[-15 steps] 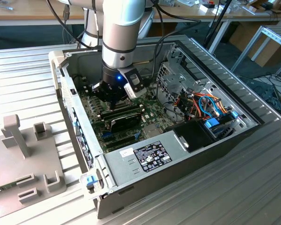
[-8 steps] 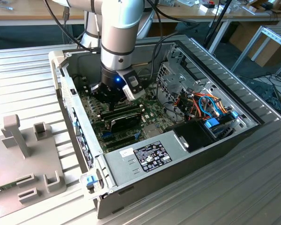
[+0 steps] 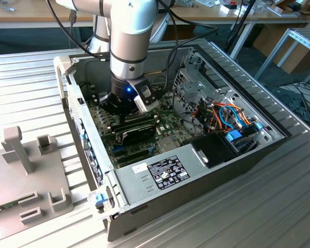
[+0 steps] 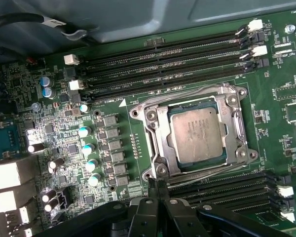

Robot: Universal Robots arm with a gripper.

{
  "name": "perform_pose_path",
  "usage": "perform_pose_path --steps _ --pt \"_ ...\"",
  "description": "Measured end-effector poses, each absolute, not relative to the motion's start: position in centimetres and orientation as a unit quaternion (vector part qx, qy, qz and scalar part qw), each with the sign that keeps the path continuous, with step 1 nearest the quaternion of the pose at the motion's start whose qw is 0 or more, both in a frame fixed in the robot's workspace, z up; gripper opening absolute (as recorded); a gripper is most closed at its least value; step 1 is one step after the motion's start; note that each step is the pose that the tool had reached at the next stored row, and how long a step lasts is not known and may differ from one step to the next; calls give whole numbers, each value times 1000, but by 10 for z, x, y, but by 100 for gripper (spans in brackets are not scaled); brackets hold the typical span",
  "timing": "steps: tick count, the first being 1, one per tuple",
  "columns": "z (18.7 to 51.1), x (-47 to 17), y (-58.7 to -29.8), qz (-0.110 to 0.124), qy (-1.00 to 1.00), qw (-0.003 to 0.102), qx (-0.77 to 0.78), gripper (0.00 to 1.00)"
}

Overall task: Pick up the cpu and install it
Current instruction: 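Install the second cpu locking lever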

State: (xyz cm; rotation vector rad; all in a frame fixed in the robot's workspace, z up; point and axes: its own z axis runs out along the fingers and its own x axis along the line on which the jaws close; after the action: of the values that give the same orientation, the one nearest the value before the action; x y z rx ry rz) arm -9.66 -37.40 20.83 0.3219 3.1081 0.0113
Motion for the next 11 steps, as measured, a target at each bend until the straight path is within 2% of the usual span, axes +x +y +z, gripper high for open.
perform_pose_path --steps 11 --pt "206 -98 -372 4 995 8 103 11"
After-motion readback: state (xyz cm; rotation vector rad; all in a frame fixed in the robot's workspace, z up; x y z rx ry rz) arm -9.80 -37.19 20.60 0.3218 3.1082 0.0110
